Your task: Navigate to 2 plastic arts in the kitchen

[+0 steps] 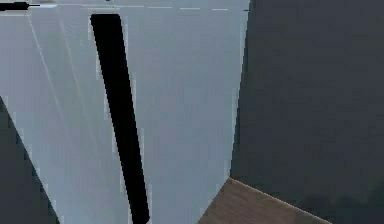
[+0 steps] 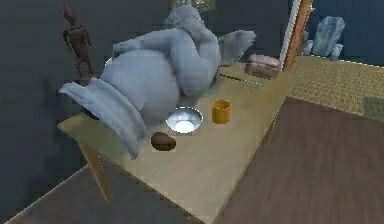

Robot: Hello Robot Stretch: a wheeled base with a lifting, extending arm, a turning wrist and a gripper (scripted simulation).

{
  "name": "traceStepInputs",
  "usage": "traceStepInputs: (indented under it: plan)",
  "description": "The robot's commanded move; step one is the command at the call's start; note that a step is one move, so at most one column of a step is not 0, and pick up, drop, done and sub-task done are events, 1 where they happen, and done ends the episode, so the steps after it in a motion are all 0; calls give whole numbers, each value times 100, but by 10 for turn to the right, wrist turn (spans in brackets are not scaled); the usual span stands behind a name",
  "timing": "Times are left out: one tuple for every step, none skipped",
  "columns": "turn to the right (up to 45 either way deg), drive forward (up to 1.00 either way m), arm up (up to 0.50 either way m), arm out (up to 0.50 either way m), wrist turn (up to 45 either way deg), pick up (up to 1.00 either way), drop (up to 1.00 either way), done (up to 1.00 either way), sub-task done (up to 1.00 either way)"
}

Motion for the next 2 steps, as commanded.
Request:
traceStepInputs:
  plan:
    - [360,0,0,0,0,0,0,0,0]
    - [0,30,0,0,0,0,0,0,0]
